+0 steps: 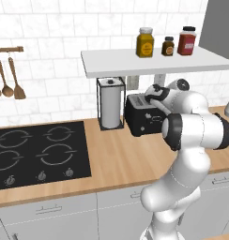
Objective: Start the toaster. Once the lever pops up, take the bread to the plate on the dining counter.
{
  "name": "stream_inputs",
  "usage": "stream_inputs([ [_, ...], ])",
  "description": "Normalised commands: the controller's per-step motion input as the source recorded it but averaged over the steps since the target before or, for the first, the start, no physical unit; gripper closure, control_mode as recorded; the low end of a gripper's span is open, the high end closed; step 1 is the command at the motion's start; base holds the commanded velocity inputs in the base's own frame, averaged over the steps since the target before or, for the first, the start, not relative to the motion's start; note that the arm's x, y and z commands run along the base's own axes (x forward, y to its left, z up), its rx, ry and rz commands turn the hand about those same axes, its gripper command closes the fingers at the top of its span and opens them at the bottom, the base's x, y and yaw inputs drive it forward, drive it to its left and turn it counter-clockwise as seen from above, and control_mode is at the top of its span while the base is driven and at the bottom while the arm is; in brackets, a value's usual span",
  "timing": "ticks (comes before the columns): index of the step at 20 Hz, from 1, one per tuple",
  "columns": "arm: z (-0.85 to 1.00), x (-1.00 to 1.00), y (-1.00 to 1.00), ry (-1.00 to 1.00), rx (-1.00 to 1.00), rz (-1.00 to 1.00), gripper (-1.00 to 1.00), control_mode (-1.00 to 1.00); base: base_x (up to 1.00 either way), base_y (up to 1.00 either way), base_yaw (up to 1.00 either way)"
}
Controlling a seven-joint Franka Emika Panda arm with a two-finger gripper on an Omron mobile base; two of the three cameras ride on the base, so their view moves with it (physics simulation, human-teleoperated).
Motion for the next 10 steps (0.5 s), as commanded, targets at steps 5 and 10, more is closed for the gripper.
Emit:
stream_inputs([
  [5, -0.01, 0.26, 0.0, 0.0, 0.0, 0.0, -1.0, -1.0, 0.0, 0.0, 0.0],
  [10, -0.03, 0.2, 0.0, 0.0, 0.01, 0.0, -1.0, -1.0, 0.0, 0.0, 0.0],
])
